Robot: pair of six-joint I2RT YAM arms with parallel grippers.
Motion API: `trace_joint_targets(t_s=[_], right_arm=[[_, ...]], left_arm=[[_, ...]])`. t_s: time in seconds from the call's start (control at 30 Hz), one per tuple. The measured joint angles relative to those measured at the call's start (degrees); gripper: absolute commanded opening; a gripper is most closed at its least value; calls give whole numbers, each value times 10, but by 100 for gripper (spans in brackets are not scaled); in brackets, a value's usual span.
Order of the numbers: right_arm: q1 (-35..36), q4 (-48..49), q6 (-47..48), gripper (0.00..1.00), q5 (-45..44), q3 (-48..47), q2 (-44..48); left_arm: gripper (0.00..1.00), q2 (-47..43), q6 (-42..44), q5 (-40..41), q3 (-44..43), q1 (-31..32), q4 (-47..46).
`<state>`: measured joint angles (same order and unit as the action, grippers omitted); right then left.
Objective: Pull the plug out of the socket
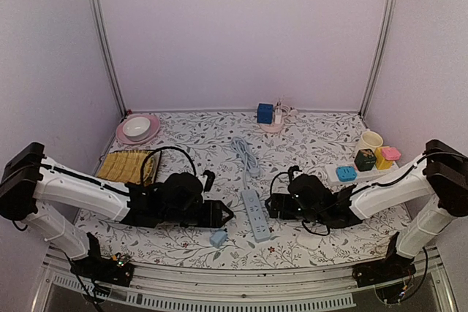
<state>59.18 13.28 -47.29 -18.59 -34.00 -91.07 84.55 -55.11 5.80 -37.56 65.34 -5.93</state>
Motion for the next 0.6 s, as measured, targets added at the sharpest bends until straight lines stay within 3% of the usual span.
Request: trace_joint_targets(t_s=[0.2, 0.43, 0.6], right_arm=[[-47, -122, 34, 99, -41, -10, 115], [-238, -190, 92, 99, -6, -10, 233], [-349, -203, 122, 99, 66, -10, 242]], left_arm=[[59, -23, 5, 9, -1, 0, 9], [59, -54, 9, 11, -1, 3, 11], [59, -83, 15, 14, 3, 4, 11]])
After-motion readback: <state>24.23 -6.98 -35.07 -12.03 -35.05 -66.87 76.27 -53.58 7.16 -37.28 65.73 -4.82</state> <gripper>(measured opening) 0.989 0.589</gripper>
